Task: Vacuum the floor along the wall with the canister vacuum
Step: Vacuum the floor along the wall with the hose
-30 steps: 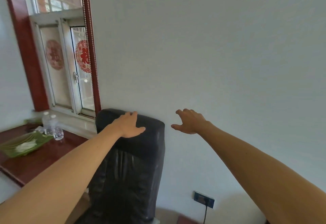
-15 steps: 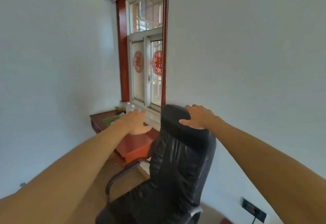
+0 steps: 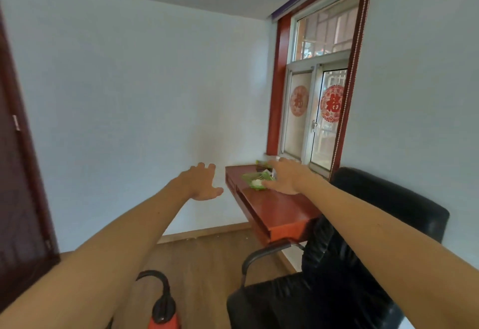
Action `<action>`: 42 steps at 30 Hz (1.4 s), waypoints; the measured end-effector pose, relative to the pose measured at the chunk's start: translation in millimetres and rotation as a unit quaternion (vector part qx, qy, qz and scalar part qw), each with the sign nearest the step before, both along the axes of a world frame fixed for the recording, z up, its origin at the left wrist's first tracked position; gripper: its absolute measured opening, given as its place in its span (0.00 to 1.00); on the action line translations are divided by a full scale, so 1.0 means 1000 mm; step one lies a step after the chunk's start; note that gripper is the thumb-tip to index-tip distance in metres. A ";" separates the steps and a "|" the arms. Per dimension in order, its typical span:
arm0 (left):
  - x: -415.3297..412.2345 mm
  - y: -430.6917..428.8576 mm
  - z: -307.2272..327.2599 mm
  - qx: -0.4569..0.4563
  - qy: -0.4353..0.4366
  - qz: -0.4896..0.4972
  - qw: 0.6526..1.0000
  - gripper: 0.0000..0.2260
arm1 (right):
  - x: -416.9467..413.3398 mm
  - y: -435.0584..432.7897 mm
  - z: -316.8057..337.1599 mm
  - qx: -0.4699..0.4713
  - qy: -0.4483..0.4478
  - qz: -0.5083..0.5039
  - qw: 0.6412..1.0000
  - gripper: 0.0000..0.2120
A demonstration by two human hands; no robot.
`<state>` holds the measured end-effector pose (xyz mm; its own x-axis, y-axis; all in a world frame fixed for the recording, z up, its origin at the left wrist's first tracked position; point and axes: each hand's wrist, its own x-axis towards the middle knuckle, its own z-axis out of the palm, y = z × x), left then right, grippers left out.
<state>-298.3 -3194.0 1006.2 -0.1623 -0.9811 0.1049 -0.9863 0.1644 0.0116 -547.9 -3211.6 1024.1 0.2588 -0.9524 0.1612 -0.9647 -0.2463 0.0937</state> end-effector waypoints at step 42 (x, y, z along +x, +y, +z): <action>0.460 -0.095 -0.078 0.099 -0.011 0.265 0.959 0.34 | 0.469 -0.242 -0.105 0.085 0.017 0.212 0.973 0.36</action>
<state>161.8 -3289.0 928.4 0.3649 -0.9268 -0.0890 -0.9310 -0.3635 -0.0317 -78.7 -3453.6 919.1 0.6372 -0.7707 -0.0052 -0.7697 -0.6367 0.0465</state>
